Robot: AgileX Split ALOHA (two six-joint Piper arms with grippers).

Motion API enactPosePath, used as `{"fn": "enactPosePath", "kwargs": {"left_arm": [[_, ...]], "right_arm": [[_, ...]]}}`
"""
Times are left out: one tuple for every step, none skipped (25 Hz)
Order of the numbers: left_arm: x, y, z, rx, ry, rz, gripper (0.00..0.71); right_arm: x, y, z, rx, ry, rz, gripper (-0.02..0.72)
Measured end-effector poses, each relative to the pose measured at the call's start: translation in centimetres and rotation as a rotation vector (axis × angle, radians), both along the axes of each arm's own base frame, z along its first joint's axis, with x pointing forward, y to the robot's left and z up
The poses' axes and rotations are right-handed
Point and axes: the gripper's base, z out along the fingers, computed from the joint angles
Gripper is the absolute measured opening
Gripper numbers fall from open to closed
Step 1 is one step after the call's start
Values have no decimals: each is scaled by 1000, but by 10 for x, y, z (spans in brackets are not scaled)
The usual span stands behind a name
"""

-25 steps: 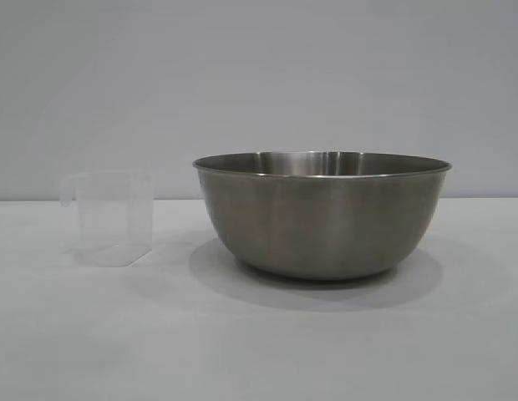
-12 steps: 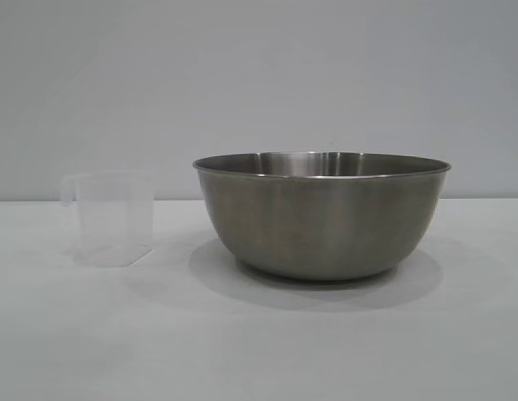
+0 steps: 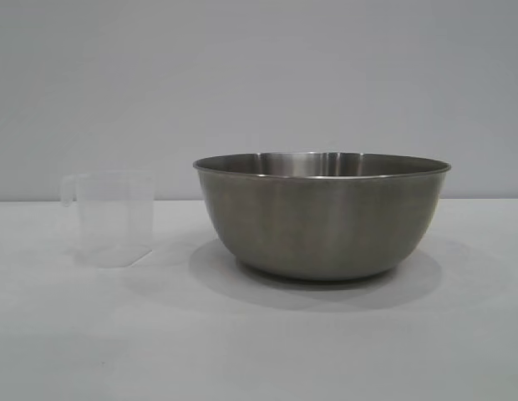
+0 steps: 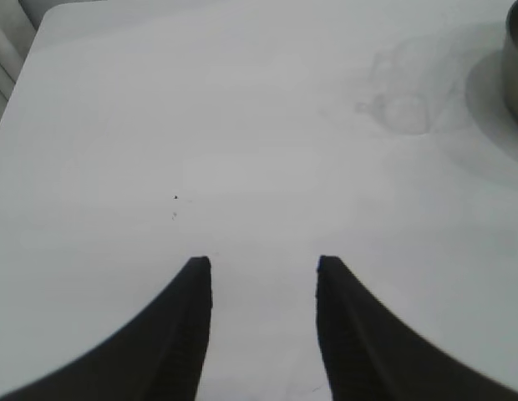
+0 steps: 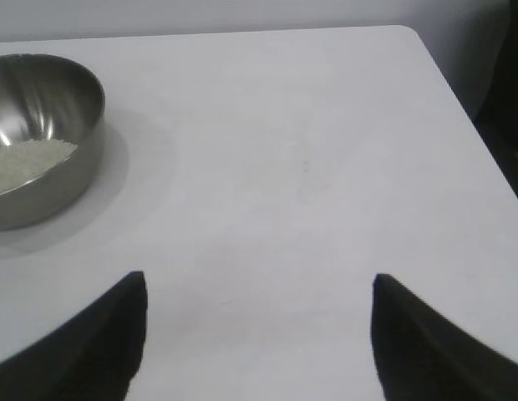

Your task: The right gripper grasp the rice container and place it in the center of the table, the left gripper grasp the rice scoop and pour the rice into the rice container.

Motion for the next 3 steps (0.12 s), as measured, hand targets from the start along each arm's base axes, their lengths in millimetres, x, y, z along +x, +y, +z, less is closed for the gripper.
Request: {"fn": "enactPosePath", "kwargs": {"left_arm": [[0,0,0,0,0,0,250],[0,0,0,0,0,0,250],[0,0,0,0,0,0,250]], "right_arm": [[0,0,0,0,0,0,509],[0,0,0,0,0,0,509],[0,0,0,0,0,0,509]]}}
